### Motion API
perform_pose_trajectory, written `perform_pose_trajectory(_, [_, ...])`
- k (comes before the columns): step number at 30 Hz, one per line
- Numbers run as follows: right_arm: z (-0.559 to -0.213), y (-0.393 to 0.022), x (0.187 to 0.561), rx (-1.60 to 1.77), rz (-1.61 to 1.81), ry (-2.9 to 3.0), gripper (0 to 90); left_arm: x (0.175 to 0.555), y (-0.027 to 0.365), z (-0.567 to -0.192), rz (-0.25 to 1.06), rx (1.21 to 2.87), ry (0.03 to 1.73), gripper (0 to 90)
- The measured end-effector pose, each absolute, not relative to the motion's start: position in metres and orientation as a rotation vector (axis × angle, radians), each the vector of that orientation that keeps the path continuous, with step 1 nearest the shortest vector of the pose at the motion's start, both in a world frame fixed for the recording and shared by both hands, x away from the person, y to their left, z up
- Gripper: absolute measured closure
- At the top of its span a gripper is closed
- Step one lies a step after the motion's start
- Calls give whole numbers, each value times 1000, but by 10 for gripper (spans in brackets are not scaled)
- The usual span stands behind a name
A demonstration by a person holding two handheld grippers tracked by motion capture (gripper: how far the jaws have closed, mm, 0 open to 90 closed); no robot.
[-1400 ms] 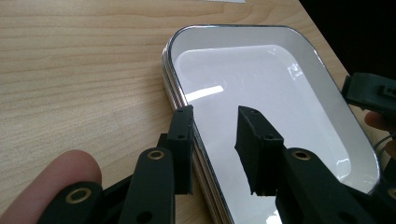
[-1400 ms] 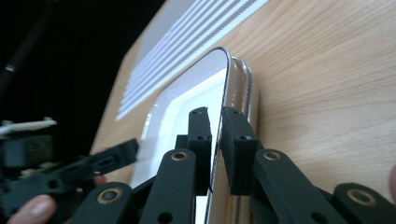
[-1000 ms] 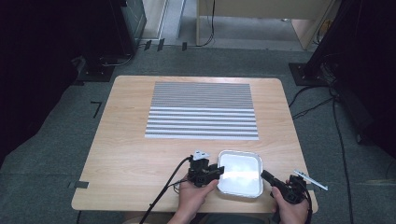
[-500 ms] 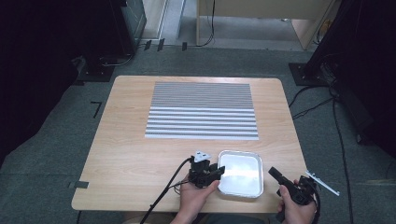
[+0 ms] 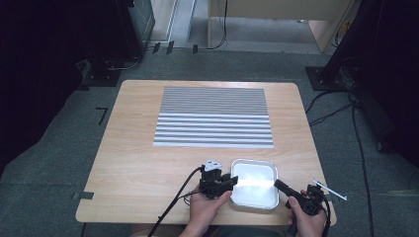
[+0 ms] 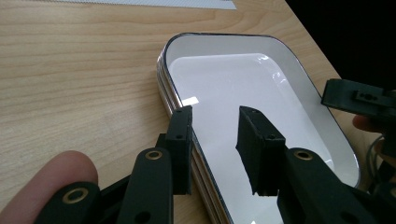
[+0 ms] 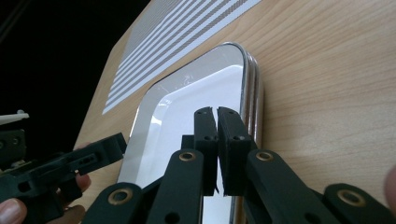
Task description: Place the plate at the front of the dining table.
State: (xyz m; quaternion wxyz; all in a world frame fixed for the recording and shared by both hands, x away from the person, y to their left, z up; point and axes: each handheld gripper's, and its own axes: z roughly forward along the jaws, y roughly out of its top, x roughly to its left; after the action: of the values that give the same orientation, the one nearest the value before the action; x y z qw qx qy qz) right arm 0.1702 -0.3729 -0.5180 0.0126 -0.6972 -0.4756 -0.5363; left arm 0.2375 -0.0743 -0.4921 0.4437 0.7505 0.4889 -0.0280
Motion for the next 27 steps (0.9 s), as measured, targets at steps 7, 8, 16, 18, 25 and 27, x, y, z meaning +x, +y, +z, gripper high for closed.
perform_pose_trajectory(7, [-521, -387, 169, -2223, -1702, -1346, 832, 238, -74, -493, -77, 1858, 1215, 662])
perform_pose_trajectory(8, [-521, -388, 169, -2227, -1698, -1346, 824, 238, -74, -493, -78, 1858, 1217, 662])
perform_pose_trajectory(16, [-525, -385, 173, -2199, -1674, -1364, 805, 238, -74, -494, -85, 1858, 1219, 661])
perform_pose_trajectory(18, [-526, -386, 174, -2190, -1678, -1347, 807, 238, -74, -494, -89, 1857, 1221, 661])
perform_pose_trajectory(25, [-527, -390, 173, -2172, -1699, -1303, 823, 238, -74, -494, -97, 1857, 1224, 668])
perform_pose_trajectory(27, [-526, -390, 172, -2165, -1719, -1292, 826, 238, -73, -495, -95, 1862, 1224, 681])
